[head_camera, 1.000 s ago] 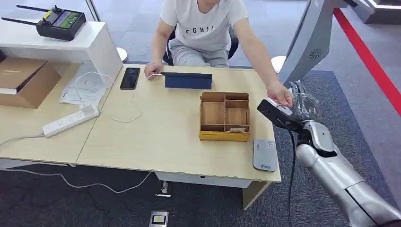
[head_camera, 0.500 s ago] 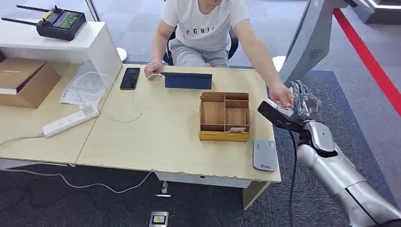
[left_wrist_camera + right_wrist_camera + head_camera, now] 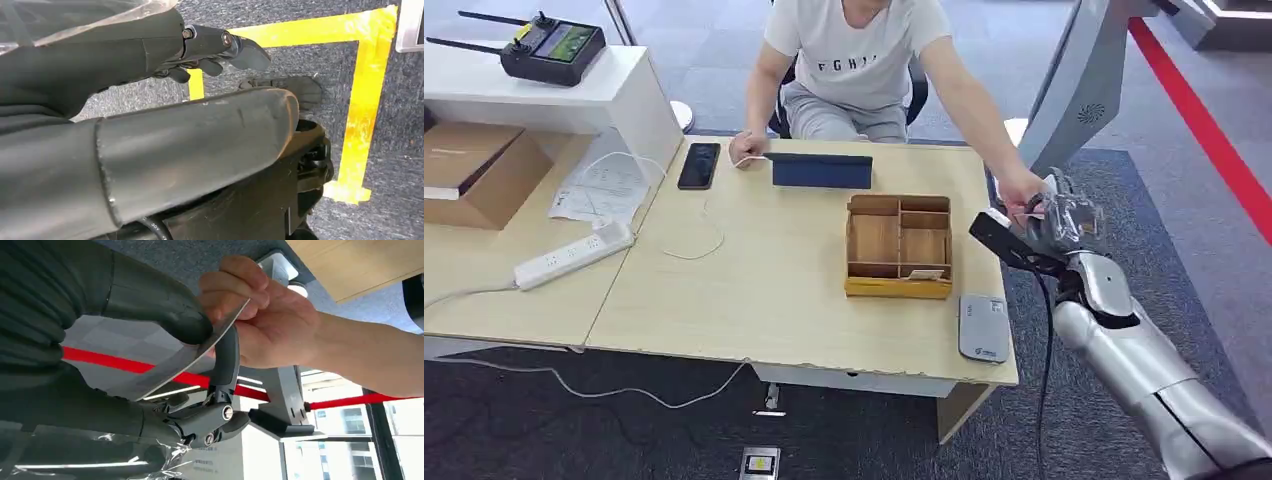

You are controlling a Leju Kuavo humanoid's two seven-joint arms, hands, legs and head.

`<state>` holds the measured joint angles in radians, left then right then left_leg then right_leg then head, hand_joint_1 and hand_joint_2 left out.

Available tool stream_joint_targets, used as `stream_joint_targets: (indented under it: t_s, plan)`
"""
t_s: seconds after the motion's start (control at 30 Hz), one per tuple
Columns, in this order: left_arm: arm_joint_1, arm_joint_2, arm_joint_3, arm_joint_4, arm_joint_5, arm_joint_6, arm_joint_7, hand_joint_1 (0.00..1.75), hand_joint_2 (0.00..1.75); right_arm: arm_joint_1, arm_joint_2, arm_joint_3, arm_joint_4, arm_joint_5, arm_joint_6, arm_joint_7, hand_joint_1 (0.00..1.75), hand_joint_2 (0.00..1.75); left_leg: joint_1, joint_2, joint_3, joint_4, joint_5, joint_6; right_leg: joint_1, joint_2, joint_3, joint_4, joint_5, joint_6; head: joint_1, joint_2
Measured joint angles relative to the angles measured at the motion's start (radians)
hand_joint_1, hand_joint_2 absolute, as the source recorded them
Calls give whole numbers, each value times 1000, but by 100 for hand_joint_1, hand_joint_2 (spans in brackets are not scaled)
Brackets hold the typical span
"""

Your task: Pass the card to the sensor for recognition and then transmit it.

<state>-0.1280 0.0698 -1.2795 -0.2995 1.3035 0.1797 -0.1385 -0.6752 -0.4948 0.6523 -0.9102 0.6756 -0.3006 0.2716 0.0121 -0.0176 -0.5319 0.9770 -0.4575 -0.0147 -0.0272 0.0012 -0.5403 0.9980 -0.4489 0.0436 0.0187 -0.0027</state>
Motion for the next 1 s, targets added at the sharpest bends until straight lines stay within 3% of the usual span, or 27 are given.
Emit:
stream_joint_targets:
  t_s: [0.23, 0.63, 1.0]
  plan:
    - [0, -5, 0, 0, 13, 3, 1, 0, 0, -2, 17, 0, 24, 3, 0, -21, 175, 175, 0, 0, 0, 0, 0, 0, 0, 0, 0, 0, 0, 0, 0, 0]
    - [1, -5, 0, 0, 11, 0, 9, 0, 0, 6, 27, -3, 27, 6, 3, -4, 175, 175, 0, 0, 0, 0, 0, 0, 0, 0, 0, 0, 0, 0, 0, 0]
    - [2, -4, 0, 0, 3, -3, 9, 0, 0, 112, 10, -30, -16, -6, 14, 5, 175, 175, 0, 0, 0, 0, 0, 0, 0, 0, 0, 0, 0, 0, 0, 0]
